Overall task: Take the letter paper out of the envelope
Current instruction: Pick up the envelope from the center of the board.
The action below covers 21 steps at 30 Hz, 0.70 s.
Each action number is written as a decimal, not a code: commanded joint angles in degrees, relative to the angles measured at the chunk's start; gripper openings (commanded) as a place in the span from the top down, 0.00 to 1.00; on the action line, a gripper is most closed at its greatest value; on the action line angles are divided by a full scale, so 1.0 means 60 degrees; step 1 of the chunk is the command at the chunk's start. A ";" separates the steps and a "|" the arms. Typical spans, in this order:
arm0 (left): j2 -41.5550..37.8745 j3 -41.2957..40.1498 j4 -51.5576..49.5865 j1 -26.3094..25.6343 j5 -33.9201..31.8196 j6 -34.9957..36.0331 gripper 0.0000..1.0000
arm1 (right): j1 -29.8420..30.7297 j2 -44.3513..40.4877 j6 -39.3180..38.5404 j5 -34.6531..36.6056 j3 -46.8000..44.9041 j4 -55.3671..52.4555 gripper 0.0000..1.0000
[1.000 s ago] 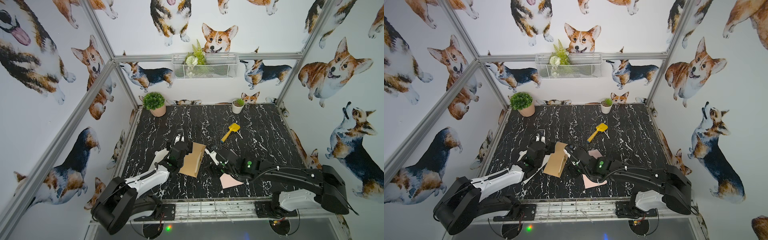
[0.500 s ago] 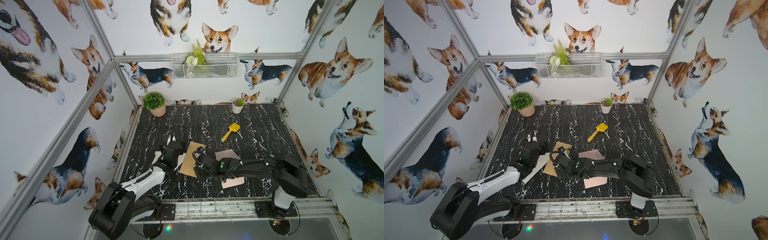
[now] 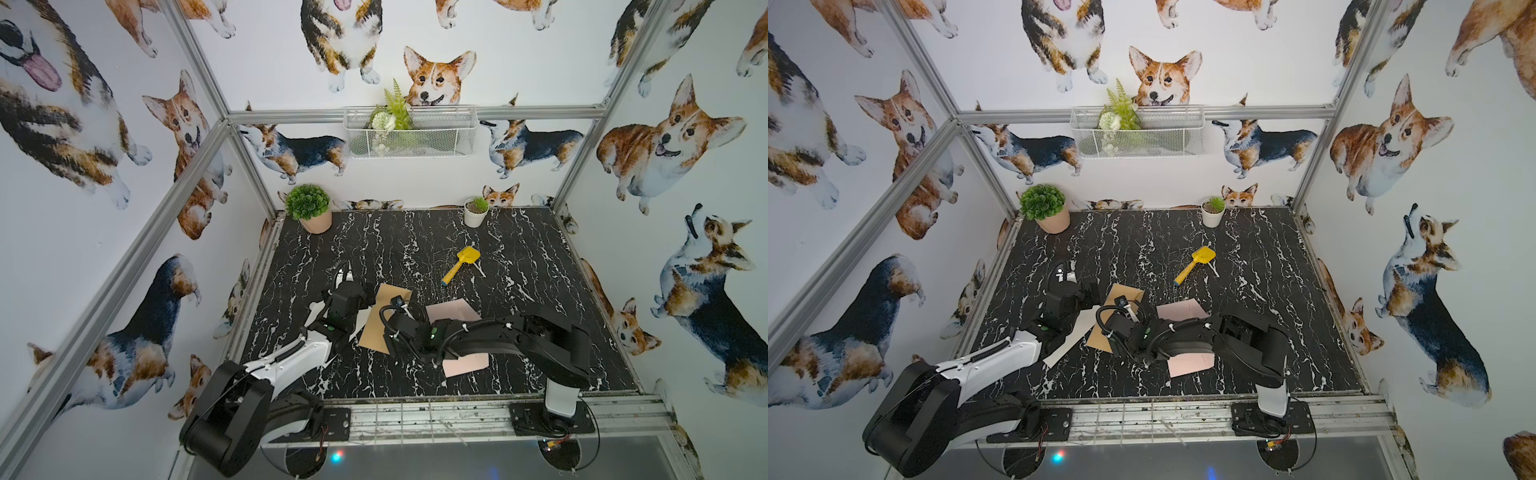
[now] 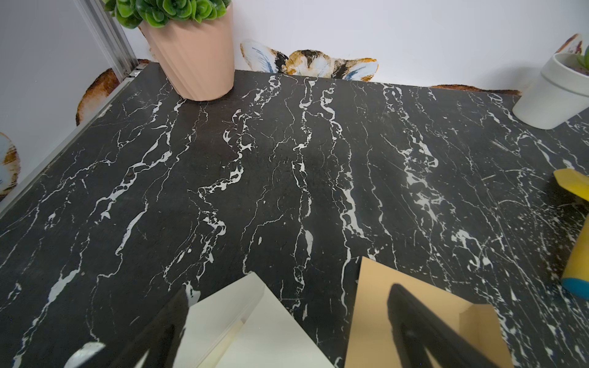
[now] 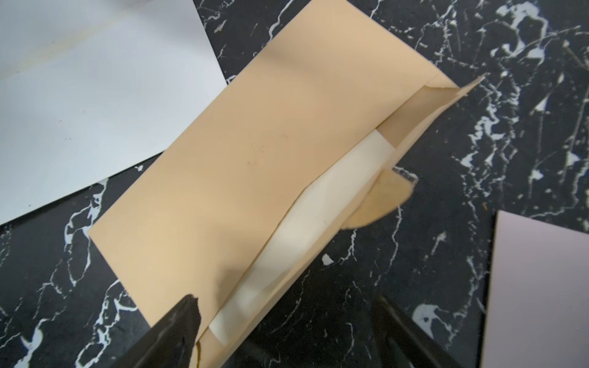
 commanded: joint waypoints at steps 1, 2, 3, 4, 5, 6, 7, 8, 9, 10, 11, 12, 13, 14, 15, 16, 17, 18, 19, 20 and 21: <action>-0.0003 0.0063 -0.0032 0.0020 -0.0037 -0.0176 0.00 | -0.0154 -0.0031 0.0102 -0.0112 -0.0153 0.0810 0.19; 0.0005 0.0053 -0.0024 0.0020 -0.0037 -0.0165 0.00 | -0.0243 -0.0071 0.0171 -0.0319 -0.0320 0.1063 0.22; 0.0026 0.0054 -0.0017 0.0019 -0.0040 -0.0167 0.00 | -0.0353 -0.0115 0.0232 -0.0539 -0.0484 0.1301 0.25; 0.0052 0.0072 -0.0017 0.0013 -0.0035 -0.0163 0.00 | -0.0514 -0.0169 0.0348 -0.0868 -0.0776 0.1734 0.31; 0.0056 0.0082 -0.0032 0.0020 -0.0024 -0.0162 0.00 | -0.0587 -0.0211 0.0394 -0.1006 -0.0919 0.1937 0.34; 0.0056 0.0084 -0.0028 0.0020 -0.0033 -0.0157 0.00 | -0.0722 -0.0258 0.0522 -0.1197 -0.1157 0.2280 0.42; 0.0069 0.0083 -0.0028 0.0020 -0.0025 -0.0168 0.00 | -0.0805 -0.0301 0.0601 -0.1276 -0.1315 0.2463 0.48; 0.0060 0.0091 -0.0032 0.0009 -0.0023 -0.0156 0.00 | -0.0862 -0.0324 0.0651 -0.1308 -0.1424 0.2581 0.54; 0.0070 0.0085 -0.0032 0.0020 -0.0023 -0.0156 0.00 | -0.0897 -0.0369 0.0641 -0.1316 -0.1509 0.2640 0.61; 0.0057 0.0083 -0.0032 0.0020 -0.0023 -0.0168 0.00 | -0.0896 -0.0386 0.0602 -0.1258 -0.1526 0.2606 0.68; 0.0052 0.0086 -0.0032 0.0020 -0.0029 -0.0167 0.00 | -0.0897 -0.0398 0.0597 -0.1227 -0.1540 0.2550 0.75; 0.0066 0.0083 -0.0032 0.0020 -0.0022 -0.0166 0.00 | -0.0898 -0.0424 0.0577 -0.1192 -0.1548 0.2499 0.83; 0.0074 0.0083 -0.0019 0.0020 -0.0015 -0.0160 0.00 | -0.0896 -0.0487 0.0568 -0.1156 -0.1577 0.2467 0.90; 0.0092 0.0083 -0.0017 0.0020 -0.0019 -0.0161 0.00 | -0.0897 -0.0562 0.0554 -0.1135 -0.1644 0.2472 0.97; 0.0089 0.0084 -0.0017 0.0016 -0.0033 -0.0168 0.00 | -0.0903 -0.0647 0.0511 -0.1084 -0.1714 0.2479 1.00; 0.0107 0.0094 -0.0017 0.0019 -0.0025 -0.0154 0.00 | -0.0904 -0.0805 0.0462 -0.1011 -0.1819 0.2508 1.00; 0.0105 0.0083 -0.0023 0.0020 -0.0014 -0.0141 0.00 | -0.0904 -0.1019 0.0397 -0.0894 -0.1991 0.2551 1.00; 0.0098 0.0084 -0.0017 0.0020 0.0004 -0.0130 0.00 | -0.0896 -0.1186 0.0325 -0.0788 -0.2155 0.2613 1.00; 0.0100 0.0084 -0.0017 0.0020 0.0033 -0.0096 0.00 | -0.0903 -0.1403 0.0256 -0.0703 -0.2314 0.2697 1.00; 0.0085 0.0083 -0.0017 0.0019 0.0094 -0.0056 0.00 | -0.0903 -0.1596 0.0179 -0.0644 -0.2483 0.2798 1.00; 0.0065 0.0081 0.0009 0.0020 0.0212 0.0030 0.00 | -0.0906 -0.1818 0.0063 -0.0607 -0.2646 0.2892 1.00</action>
